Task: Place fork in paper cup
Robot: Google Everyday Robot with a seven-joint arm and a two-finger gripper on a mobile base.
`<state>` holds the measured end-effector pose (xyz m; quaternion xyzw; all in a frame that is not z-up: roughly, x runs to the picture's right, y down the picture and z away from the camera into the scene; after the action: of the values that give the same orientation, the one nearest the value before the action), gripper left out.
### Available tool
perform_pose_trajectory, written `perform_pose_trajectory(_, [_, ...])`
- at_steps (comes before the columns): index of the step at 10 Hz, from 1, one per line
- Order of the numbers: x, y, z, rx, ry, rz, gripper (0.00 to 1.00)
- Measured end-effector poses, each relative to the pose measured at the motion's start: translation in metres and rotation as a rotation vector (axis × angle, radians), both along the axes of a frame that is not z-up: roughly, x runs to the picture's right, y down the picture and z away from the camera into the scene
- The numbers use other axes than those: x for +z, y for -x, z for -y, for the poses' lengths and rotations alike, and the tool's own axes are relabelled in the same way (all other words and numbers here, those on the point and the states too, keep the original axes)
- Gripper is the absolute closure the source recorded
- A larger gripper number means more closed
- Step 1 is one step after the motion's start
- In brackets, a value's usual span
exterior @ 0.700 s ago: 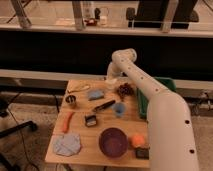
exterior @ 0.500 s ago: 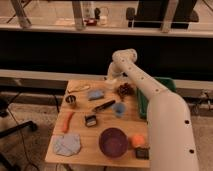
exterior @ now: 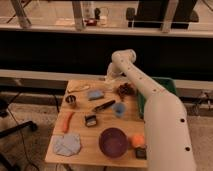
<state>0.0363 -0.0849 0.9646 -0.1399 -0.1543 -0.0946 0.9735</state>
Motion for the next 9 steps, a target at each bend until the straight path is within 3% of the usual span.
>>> perform_pose_trajectory(1, [0.001,0.001,0.001,-0.004,0.003,-0.005,0.98])
perform_pose_trajectory(3, [0.001,0.003,0.001,-0.018,0.008,-0.013,0.81])
perform_pose_trajectory(4, [0.001,0.004,-0.001,-0.015,0.013,-0.008,0.78])
perform_pose_trajectory(6, [0.001,-0.022,-0.006,-0.003,0.016,-0.013,0.84])
perform_pose_trajectory(9, [0.001,-0.020,-0.006,-0.005,0.021,-0.009,0.78])
